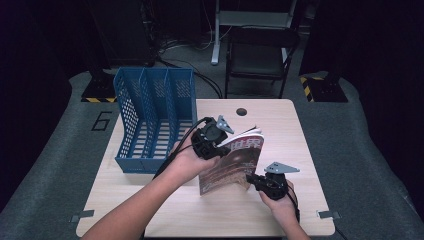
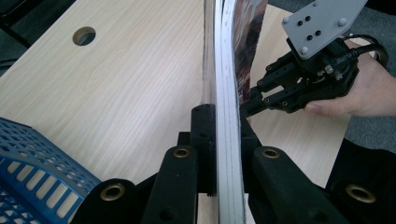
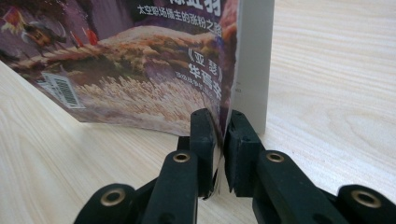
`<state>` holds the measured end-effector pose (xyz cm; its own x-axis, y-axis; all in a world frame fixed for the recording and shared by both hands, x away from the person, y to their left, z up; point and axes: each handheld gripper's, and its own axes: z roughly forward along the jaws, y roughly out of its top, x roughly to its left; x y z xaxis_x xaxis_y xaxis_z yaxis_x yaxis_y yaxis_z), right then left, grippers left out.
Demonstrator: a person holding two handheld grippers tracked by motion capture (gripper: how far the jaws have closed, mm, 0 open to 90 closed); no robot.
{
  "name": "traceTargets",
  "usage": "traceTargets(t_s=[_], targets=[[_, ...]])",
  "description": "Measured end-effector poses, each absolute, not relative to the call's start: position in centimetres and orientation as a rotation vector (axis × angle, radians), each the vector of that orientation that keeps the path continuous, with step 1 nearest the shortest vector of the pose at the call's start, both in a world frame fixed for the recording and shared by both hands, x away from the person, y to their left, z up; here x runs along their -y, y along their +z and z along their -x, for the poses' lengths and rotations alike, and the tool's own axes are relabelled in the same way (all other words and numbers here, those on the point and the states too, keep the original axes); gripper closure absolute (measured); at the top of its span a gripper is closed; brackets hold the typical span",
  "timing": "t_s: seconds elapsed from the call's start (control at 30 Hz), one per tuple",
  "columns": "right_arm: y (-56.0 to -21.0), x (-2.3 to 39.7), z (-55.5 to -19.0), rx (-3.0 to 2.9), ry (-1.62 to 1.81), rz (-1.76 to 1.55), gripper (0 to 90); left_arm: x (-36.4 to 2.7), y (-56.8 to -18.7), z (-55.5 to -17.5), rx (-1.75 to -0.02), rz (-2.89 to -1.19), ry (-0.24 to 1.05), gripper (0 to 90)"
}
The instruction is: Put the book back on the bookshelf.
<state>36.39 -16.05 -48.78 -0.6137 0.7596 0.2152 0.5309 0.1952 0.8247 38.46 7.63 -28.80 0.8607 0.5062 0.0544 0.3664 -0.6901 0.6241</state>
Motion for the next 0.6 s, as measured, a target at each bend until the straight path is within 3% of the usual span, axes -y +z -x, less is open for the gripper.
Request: traceTargets(t_s=[0.6], targets=[[-46.3, 14.4, -34.9, -2.202, 1.482, -1.106, 86.6, -9.4, -25.2, -37.7, -0.626, -2.406, 0.322, 83.9]])
